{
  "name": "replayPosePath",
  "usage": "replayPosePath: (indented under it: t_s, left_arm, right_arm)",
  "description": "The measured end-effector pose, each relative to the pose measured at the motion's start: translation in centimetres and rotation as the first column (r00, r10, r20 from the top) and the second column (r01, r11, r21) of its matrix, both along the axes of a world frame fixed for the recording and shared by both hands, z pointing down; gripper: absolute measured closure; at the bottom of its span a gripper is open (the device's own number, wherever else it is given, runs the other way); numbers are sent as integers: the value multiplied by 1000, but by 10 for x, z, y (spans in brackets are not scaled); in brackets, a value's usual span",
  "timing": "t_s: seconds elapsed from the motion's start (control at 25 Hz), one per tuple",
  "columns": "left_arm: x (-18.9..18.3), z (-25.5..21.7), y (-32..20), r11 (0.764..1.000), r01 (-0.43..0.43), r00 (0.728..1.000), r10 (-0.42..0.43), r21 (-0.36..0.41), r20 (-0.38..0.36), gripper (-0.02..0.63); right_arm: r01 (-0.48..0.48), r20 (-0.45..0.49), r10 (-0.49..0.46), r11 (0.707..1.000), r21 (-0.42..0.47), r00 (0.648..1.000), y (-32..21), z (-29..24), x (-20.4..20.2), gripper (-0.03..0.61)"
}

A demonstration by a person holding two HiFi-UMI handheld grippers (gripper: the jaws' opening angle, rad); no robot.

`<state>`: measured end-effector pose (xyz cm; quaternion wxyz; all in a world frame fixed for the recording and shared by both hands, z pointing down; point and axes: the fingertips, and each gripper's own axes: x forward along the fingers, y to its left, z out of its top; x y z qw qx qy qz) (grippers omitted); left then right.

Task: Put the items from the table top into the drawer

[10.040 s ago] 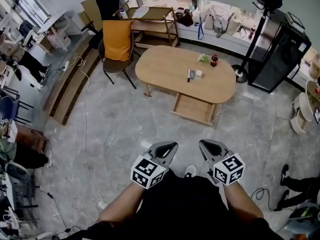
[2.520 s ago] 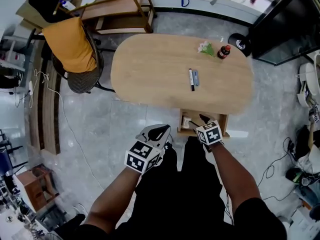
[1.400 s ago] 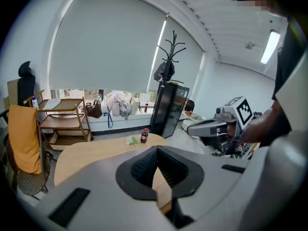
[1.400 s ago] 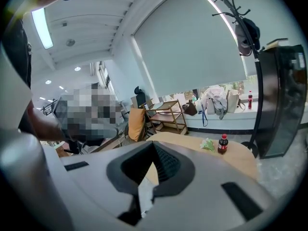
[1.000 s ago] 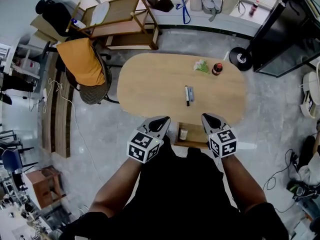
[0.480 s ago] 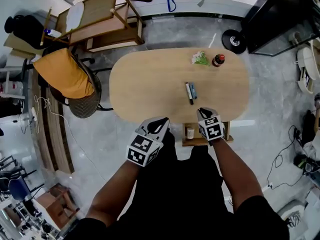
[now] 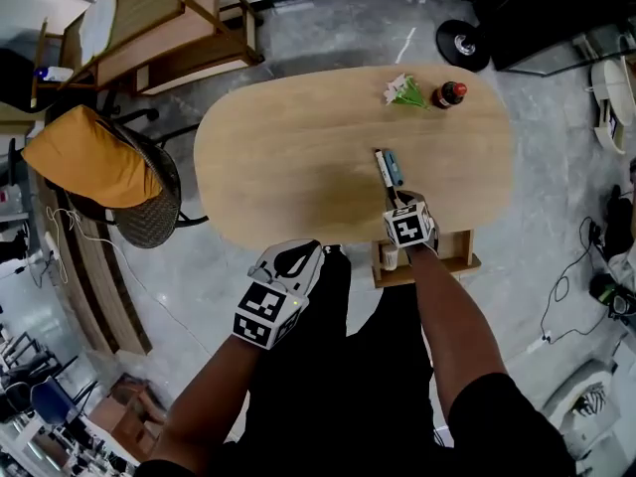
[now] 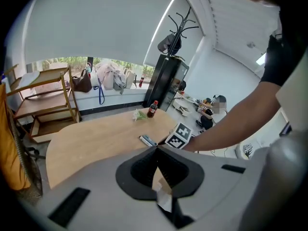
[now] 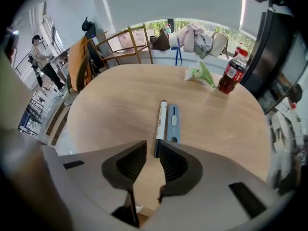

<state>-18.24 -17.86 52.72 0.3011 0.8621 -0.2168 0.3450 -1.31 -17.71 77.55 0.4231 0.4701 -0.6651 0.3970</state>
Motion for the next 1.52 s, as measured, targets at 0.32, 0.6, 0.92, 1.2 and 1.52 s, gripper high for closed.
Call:
replayPosePath:
  t_s: [0.32,0.6,0.92,1.2,1.52]
  left_arm:
    - [-32,22,3,998,-14,1000,15,-55,27,612]
    - [-39,23,5,998,-5,1000,7,-68,19,612]
    - [-35,15,4,998,-11,1000,10,-55,-18,612]
    - [-24,3,5,999,-26,998,24,-34,-62,612]
    - [-4,-5,30,999,44,995,-46,-24,-85,612]
  right_arm:
    - [-60,-54,55,993,-102,997,5,52,1,483]
    - [-64,-78,56,992,-108,995,7,56,2,517]
    - [-61,-36,57,990,-127,998,17,36,-10,520]
    - [-76,-26,74,994,-82,997,35,-1,-4,520]
    - [-11,-34,8,996,-89,999,98,-30,23,520]
